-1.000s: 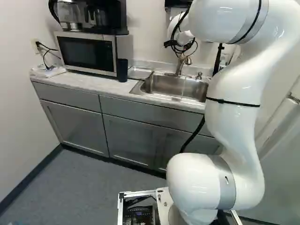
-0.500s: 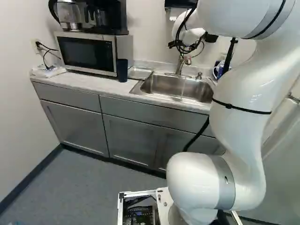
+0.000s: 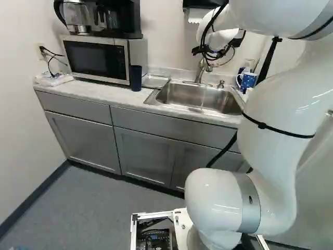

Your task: Rinse the cup and place it in the tray

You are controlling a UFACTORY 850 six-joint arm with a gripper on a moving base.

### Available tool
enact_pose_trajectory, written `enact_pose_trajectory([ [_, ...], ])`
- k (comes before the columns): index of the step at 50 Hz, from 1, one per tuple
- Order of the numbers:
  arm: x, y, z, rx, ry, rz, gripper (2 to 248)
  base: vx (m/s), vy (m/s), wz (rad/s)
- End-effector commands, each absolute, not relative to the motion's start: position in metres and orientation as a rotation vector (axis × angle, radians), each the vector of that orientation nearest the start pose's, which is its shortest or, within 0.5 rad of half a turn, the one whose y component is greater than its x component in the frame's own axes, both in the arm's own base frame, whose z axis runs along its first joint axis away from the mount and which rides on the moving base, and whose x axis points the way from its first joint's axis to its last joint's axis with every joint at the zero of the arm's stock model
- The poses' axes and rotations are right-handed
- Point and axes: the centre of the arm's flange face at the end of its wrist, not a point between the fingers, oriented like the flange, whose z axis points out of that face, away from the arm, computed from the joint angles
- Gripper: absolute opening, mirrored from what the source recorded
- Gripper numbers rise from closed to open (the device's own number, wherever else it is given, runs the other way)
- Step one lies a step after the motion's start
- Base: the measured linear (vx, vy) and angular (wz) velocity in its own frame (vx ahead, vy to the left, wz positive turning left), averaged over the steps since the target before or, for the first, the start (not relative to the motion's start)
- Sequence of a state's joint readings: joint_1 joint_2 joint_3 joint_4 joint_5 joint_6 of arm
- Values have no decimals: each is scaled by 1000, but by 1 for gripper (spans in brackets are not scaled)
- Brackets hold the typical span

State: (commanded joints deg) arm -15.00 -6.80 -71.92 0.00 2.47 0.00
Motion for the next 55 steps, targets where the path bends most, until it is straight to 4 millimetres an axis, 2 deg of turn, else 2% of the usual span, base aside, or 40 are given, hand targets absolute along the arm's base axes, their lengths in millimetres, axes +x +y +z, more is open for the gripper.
enact_pose_trajectory([
  [23, 510, -154, 666, -2806, 416, -1671, 247, 0, 0, 0],
  [55, 442, -147, 650, -2932, 475, -1387, 247, 0, 0, 0],
])
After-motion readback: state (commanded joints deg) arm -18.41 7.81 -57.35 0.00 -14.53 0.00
